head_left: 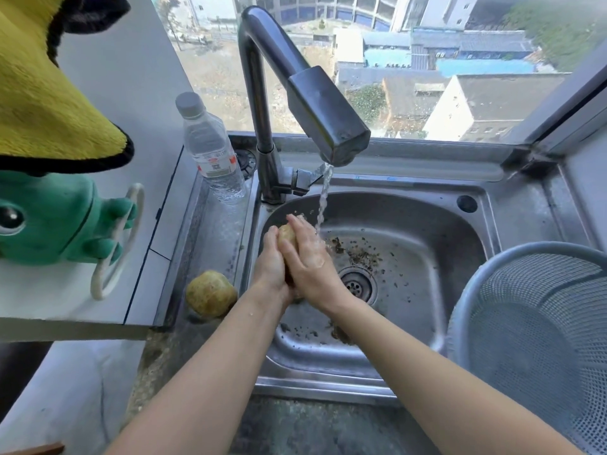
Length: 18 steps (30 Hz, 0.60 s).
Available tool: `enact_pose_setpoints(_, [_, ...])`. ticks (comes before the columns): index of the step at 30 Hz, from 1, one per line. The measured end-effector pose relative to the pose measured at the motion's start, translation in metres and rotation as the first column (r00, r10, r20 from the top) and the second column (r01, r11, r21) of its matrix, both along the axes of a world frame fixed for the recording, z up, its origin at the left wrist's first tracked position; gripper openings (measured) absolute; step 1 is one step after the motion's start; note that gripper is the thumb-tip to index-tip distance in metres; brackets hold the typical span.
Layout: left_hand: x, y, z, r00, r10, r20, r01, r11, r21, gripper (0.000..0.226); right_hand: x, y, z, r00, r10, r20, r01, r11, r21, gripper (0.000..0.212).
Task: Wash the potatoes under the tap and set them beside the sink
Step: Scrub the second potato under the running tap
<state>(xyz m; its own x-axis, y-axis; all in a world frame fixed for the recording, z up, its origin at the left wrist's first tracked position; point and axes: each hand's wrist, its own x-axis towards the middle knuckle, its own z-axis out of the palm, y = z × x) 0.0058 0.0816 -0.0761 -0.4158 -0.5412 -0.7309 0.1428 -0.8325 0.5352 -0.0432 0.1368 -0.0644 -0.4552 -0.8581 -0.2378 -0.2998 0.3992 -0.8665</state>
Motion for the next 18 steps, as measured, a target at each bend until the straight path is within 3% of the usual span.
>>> enact_pose_setpoints(2, [-0.005,0.006,0.001,0.997,-0.045,0.057,0.046,0.999,-0.01,0.046,-0.008,-0.002,0.004,0.986,-0.135,0.095,0.136,0.991,-0.01,0.041])
enact_pose_setpoints(5, [-0.012,0.012,0.003,0.99,-0.102,0.096,0.1,0.995,0.025,0.048,-0.034,-0.014,0.008,0.921,-0.297,0.251,0.269,0.953,0.139,0.038])
enact_pose_setpoints(7, [-0.012,0.01,0.004,0.995,-0.067,0.068,0.064,0.996,0.056,0.051,-0.026,-0.013,0.015,0.96,-0.214,0.183,0.189,0.971,0.147,0.04])
enact_pose_setpoints(10, [-0.013,0.001,0.002,1.0,-0.029,0.001,0.029,0.999,0.035,0.048,-0.004,-0.003,0.015,0.997,-0.053,-0.062,0.055,0.998,0.024,0.045])
enact_pose_setpoints(12, [-0.016,0.004,0.002,0.998,-0.054,-0.017,0.055,0.998,0.039,0.044,-0.016,-0.007,0.013,0.996,-0.075,-0.054,0.079,0.995,0.063,0.039])
enact_pose_setpoints(15, [-0.021,0.011,0.005,0.991,-0.123,0.055,0.119,0.991,0.058,0.042,-0.045,-0.021,0.014,0.973,-0.198,0.117,0.173,0.966,0.192,0.033])
enact_pose_setpoints(18, [-0.019,0.009,0.007,0.999,-0.049,-0.004,0.049,0.996,0.077,0.048,-0.027,-0.019,0.023,0.994,-0.113,0.009,0.109,0.972,0.21,0.032])
